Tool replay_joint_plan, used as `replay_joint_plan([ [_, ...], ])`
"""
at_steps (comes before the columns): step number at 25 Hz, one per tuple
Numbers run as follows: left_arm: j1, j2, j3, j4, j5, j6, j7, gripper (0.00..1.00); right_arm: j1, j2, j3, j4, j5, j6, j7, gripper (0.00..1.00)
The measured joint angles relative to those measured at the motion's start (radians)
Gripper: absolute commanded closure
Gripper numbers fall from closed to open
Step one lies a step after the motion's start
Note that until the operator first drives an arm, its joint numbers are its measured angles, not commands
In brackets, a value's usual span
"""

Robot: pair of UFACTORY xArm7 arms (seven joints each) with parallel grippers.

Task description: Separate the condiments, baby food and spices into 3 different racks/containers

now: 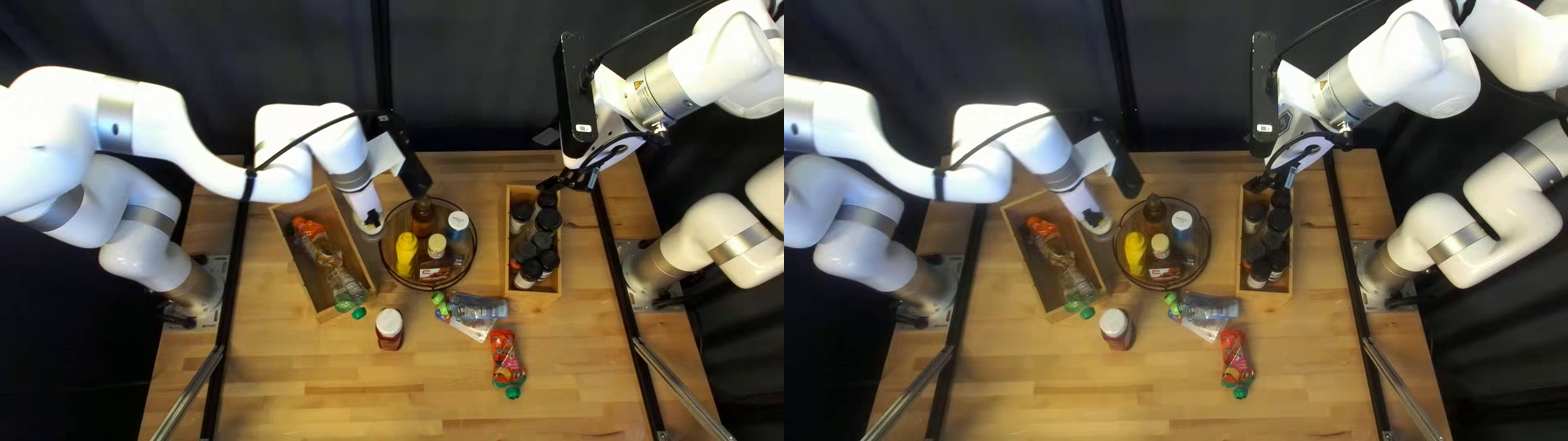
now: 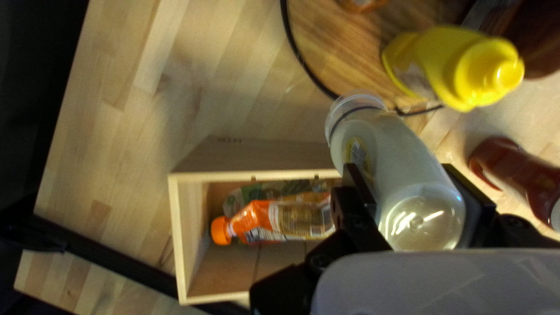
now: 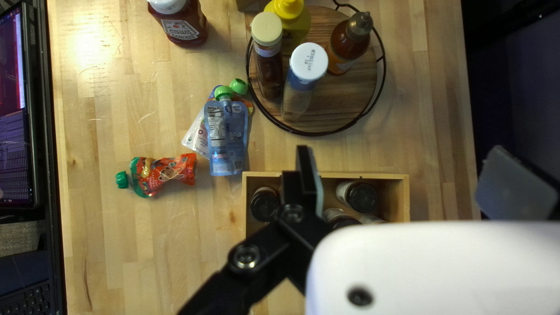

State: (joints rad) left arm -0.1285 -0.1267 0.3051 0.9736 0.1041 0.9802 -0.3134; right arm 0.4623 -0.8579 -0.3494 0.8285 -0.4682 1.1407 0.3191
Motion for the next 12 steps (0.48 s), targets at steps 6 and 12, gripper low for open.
replay_joint_plan([
  [6, 0.004, 0.065, 0.015, 0.025, -0.047, -0.034, 0.057, 1.00, 0.000, 0.000, 0.000, 0.000, 0.000, 0.000, 0.000, 0.00],
  [12, 0.001, 0.100, 0.015, 0.033, -0.078, -0.057, 0.089, 0.98, 0.000, 0.000, 0.000, 0.000, 0.000, 0.000, 0.000, 0.00],
])
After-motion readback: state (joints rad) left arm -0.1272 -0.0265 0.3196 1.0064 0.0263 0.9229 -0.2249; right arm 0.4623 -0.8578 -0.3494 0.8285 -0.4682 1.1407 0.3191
